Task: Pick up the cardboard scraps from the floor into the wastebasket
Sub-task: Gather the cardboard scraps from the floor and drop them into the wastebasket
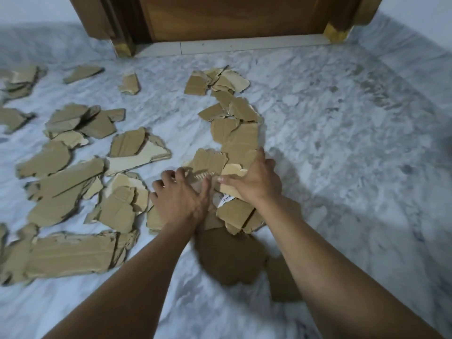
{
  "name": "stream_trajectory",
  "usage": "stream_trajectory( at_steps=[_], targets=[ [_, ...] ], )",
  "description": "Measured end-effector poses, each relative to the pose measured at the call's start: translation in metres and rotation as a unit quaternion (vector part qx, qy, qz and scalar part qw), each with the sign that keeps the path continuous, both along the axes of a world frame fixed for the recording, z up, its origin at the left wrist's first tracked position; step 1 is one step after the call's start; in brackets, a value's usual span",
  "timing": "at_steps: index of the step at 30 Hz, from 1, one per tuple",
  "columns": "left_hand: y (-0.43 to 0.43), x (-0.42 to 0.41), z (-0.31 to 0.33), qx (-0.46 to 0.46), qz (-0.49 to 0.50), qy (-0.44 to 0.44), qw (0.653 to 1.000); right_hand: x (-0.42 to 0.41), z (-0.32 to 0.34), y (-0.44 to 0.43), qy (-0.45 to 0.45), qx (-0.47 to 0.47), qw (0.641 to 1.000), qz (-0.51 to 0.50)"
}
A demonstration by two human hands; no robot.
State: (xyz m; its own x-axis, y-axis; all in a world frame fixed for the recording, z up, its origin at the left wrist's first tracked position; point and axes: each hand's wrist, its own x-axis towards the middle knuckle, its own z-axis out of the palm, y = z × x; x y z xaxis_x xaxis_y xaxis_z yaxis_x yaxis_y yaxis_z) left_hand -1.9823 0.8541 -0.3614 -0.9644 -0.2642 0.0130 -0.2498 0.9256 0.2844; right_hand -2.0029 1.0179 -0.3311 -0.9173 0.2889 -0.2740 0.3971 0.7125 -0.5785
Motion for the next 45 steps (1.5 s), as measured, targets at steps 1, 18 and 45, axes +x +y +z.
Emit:
stream_trajectory(
  at_steps=[1,18,45],
  targets=[
    [0.002,-0.002,0.004,0.03,0.008,0.001,1.0,0.001,0.0,-0.002,0.012,-0.007,1.0,-0.008],
    [0.036,0.006,0.074,0.589,0.027,0.052,0.806,0.043,0.023,-0.014,0.172,-0.411,0.885,-0.135],
    [0.503,0.216,0.289,0.515,-0.514,-0.166,0.666,0.369,0.282,0.389,0.333,-0.05,0.784,-0.521]
  ],
)
